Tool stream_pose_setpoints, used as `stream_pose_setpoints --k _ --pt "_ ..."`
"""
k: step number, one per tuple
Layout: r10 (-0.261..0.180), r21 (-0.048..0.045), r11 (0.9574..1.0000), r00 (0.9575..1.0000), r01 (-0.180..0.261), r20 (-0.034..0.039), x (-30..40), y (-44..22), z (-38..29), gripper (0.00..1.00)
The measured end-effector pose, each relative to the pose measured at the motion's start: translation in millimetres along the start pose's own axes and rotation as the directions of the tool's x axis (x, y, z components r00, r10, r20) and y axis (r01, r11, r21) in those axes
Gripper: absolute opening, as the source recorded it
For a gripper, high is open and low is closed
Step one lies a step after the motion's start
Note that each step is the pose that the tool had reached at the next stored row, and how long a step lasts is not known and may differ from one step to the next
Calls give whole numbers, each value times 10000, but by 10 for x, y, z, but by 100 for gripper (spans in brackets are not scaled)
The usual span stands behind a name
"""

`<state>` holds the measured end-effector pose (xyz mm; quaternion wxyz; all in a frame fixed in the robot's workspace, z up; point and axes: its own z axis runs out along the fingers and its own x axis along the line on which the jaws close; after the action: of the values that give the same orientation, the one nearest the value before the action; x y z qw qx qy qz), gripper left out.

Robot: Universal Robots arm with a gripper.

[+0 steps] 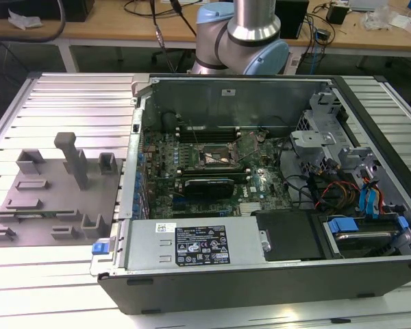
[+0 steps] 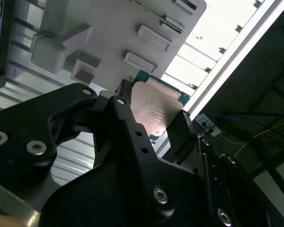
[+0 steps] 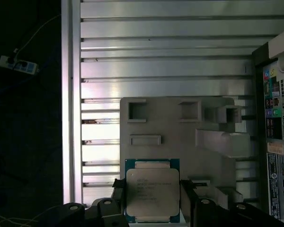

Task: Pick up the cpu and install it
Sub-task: 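Pick up the cpu and move it towards the insertion slot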

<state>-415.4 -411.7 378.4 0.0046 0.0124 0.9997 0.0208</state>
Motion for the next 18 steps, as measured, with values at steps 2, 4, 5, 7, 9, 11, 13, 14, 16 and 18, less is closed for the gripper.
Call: stream_pose_setpoints --k 2,4,5,7,9,11,13,14,16,18 --pt "0 0 10000 10000 0 0 -1 3 -62 54" --pt "-1 -1 10000 10000 1 0 -1 6 -145 54" --pt "-1 0 10000 10000 1 0 -2 7 -173 54" --pt "0 0 10000 10000 0 0 -2 12 -279 54" --pt "0 0 10000 10000 0 0 -3 16 -366 54" --pt "0 0 10000 10000 0 0 -4 19 -447 54" --pt "0 -2 10000 10000 0 2 -4 20 -476 54" --pt "0 -2 10000 10000 0 2 -4 20 -476 54" --pt "0 -1 10000 10000 0 1 -5 21 -477 54" --pt "0 0 10000 10000 0 -2 -8 21 -479 54"
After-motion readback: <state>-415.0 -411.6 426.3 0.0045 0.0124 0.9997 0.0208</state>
